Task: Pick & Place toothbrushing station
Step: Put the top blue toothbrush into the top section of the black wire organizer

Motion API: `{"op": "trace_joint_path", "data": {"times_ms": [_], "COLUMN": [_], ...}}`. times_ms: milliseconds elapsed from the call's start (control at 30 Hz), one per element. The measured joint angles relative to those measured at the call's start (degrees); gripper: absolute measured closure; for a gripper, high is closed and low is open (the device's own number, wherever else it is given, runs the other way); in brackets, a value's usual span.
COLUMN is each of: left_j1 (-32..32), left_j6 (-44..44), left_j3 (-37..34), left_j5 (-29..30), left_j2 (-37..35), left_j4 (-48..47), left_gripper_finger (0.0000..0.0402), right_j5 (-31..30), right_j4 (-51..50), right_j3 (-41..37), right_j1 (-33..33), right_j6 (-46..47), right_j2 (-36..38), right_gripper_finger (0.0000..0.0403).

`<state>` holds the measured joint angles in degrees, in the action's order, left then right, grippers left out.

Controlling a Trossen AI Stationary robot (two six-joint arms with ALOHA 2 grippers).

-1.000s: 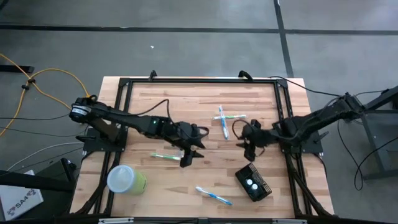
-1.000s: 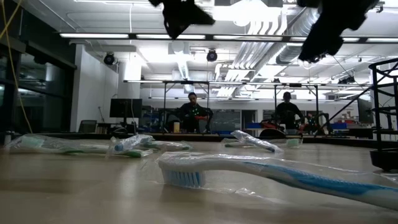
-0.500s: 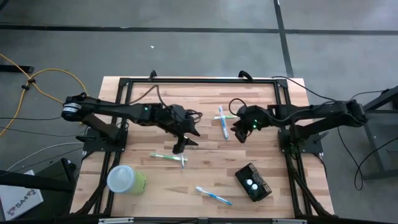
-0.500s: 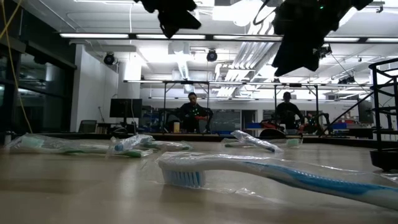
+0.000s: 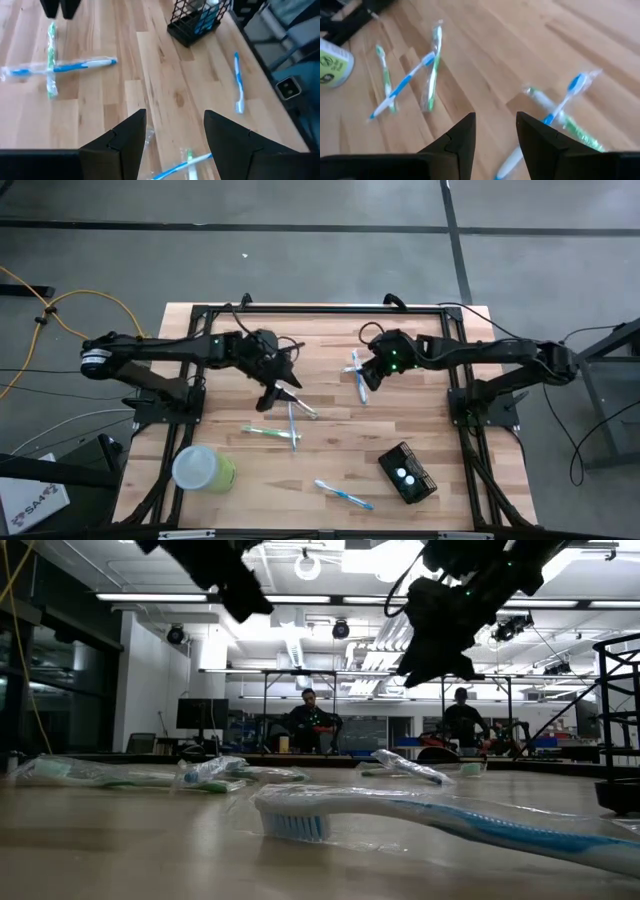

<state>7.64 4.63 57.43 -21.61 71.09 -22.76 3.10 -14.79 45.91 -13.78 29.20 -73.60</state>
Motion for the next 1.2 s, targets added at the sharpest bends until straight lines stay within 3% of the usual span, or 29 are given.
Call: {"op": "trace_joint_path", "data": {"times_ms": [367, 567, 800, 1200], "left_j1": [3.08, 3.08, 3.12, 3.12], "left_j6": [-6.64, -6.91, -6.85, -8.53], "left_j3": [-14.54, -18.94, -23.68, -30.35], "left_j5": [-4.88, -4.85, -4.81, -4.76], "left_j2": [-6.09, -8.39, -9.31, -9.55], "left_j4": [13.36, 15.53, 18.31, 25.72], "left_gripper_finger": [0.0206, 0.0206, 0.0206, 0.0206], "right_j5": [-0.19, 0.41, 4.47, 4.35], "right_j4": [2.93, 7.99, 12.91, 10.35], "right_j3": [0.02, 0.02, 0.05, 0.0], "right_j1": [-3.33, -5.51, -7.26, -7.66], "right_j6": [-2.5, -2.51, -2.0, -0.44], "right_j2": [0.04, -0.05, -5.71, -8.0], "right_gripper_finger": [0.027, 0.027, 0.027, 0.027]}}
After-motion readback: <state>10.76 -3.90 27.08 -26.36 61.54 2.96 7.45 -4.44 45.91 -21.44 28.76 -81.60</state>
